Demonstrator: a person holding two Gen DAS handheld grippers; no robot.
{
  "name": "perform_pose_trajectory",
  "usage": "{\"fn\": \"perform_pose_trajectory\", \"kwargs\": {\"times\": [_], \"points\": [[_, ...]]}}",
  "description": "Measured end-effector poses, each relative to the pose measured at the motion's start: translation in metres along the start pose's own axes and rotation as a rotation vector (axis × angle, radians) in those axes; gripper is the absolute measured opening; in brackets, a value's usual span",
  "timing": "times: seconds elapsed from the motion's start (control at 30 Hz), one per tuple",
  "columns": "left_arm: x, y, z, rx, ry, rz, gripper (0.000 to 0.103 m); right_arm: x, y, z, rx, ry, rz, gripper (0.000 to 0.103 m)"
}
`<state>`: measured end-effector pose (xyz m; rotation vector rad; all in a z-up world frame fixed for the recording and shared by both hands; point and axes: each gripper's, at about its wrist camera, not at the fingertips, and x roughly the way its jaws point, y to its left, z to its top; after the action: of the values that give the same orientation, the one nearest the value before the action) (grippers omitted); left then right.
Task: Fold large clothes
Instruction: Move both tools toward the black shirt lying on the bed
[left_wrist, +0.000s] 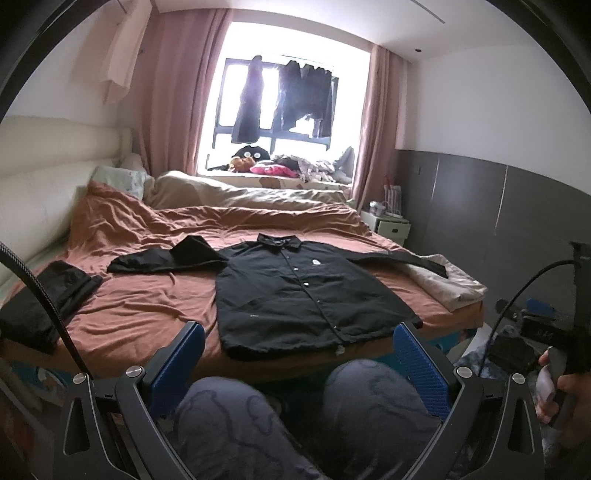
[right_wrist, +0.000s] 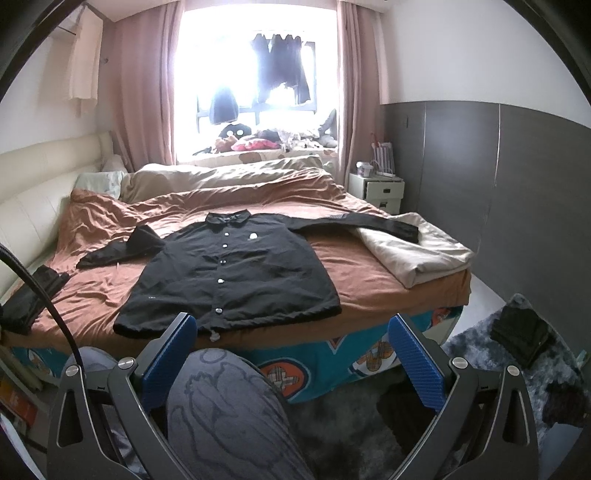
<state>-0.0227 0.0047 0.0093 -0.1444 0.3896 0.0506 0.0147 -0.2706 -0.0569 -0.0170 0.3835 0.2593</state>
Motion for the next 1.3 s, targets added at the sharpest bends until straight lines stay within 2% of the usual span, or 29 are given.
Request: {"fn": "perform_pose_trajectory", "kwargs": {"times": [0.67,0.97,1.3], "points": [[-0.003,0.004,-0.004,0.002,-0.005,0.026,0.102,-0.001,0.0,-0.004,0.008,0.014,0.014,0.103],[0.027,0.03,0.001,-0.03,0.031,0.052,0.102,0.038,0.014,0.007,-0.009,0.07,0.034,0.103],[0.08,0.077,0.02,-0.09,0.073,0.112,0.102,0.096,0.03,0.039,-0.014,0.102,0.085,0.103]]}}
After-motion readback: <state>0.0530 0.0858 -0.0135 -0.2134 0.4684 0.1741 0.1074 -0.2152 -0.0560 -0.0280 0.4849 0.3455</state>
